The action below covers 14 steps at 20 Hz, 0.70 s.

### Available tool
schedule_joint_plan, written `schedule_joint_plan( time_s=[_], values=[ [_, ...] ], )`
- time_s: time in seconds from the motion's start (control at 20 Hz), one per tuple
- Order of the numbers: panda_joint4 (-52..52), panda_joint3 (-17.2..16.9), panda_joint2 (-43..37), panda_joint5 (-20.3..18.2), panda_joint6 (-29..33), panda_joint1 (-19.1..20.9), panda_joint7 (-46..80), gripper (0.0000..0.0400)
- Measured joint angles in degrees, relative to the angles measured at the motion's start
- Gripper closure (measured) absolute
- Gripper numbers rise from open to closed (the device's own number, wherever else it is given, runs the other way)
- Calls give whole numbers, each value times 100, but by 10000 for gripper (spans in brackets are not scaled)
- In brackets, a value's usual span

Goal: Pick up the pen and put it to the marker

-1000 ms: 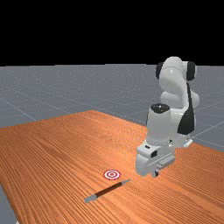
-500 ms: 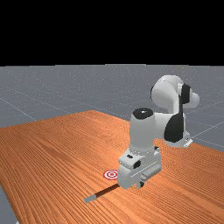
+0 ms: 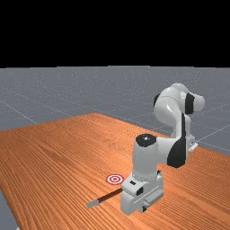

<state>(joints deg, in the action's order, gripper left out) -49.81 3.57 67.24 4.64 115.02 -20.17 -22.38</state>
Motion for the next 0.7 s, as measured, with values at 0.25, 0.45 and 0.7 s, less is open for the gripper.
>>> schedule_joint_plan(
  time_s=[0.25,0.45,0.7],
  values=[
    [-260,-26,-34,1,190,26,67,400],
    [255,-23,230,-13,-106,24,30,400],
    [255,-23,230,-13,-106,24,30,400]
  ],
)
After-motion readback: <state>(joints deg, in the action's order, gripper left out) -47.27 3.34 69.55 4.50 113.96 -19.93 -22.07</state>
